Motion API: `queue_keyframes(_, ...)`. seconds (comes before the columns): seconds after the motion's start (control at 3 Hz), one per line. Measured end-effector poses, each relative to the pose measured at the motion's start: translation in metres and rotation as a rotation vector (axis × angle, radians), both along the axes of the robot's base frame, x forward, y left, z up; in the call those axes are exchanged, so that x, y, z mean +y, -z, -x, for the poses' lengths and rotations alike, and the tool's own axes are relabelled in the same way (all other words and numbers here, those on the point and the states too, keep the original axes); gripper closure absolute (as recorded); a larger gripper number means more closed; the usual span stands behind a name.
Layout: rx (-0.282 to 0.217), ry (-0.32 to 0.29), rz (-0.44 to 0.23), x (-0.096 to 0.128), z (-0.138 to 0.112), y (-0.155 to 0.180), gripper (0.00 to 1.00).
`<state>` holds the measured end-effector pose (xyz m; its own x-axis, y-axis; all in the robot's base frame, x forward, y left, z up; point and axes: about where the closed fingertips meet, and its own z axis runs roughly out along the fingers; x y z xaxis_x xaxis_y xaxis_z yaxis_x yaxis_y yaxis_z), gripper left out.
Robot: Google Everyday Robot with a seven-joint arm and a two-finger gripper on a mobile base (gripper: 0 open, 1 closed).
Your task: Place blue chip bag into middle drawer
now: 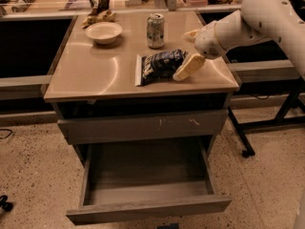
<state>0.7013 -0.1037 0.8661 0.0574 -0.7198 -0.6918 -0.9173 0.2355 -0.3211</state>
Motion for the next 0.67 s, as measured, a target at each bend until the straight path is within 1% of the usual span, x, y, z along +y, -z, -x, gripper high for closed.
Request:
queue_keyframes(0.33,0.0,0.0,0.0,0.0,0.0,0.0,0.42)
queue_keyframes(0.67,0.026,-0.047,0.011,0.005,0.027,-0.008,0.65)
